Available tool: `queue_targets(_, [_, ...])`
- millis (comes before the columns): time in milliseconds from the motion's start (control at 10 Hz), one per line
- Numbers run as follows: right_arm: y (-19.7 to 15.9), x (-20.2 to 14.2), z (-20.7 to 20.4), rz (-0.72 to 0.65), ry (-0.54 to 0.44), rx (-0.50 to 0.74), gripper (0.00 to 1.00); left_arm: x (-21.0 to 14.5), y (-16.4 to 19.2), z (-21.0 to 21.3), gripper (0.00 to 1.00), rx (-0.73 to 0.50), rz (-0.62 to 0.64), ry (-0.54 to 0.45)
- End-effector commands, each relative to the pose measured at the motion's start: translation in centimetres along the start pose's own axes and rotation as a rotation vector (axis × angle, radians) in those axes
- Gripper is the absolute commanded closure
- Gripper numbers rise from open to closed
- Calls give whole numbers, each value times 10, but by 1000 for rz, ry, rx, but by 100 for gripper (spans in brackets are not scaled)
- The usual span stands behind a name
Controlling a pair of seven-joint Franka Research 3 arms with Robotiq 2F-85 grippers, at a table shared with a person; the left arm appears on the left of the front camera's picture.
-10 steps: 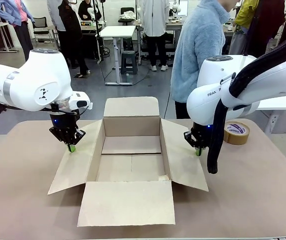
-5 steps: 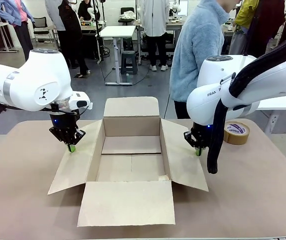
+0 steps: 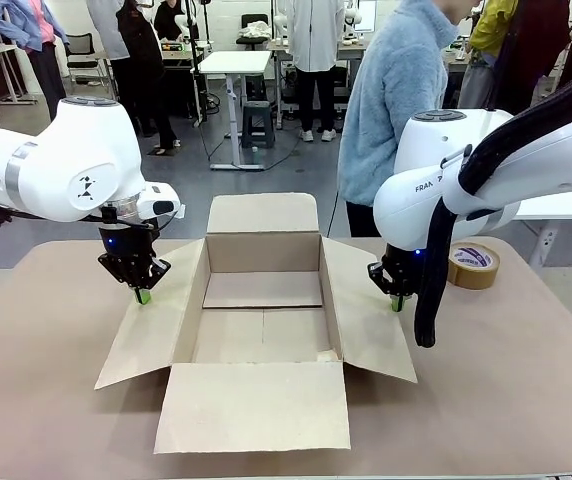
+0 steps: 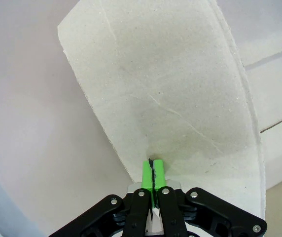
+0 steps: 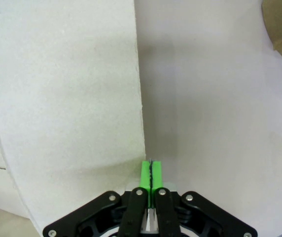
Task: Wrap the clocks to prevent damage.
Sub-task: Once the human has placed the objects inside and stepped back, release both hands from the side flaps of the Package Box.
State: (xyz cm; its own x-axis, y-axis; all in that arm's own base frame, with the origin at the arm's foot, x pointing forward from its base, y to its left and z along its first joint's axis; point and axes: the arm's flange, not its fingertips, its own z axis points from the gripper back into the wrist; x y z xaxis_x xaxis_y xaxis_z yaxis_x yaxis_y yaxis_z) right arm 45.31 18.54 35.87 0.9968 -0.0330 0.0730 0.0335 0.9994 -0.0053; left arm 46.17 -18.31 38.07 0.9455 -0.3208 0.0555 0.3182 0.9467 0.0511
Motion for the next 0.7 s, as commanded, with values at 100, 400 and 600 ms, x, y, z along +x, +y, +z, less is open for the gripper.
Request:
queue_targets(100, [1, -1, 0, -14, -9, -6, 99, 0, 0, 0, 100, 7, 4, -4])
queue_targets(400, [1, -1, 0, -14, -9, -6, 99, 0, 0, 0, 100, 7, 4, -4])
queue_targets(600, [1, -1, 0, -14, -9, -6, 99, 0, 0, 0, 100, 7, 4, -4])
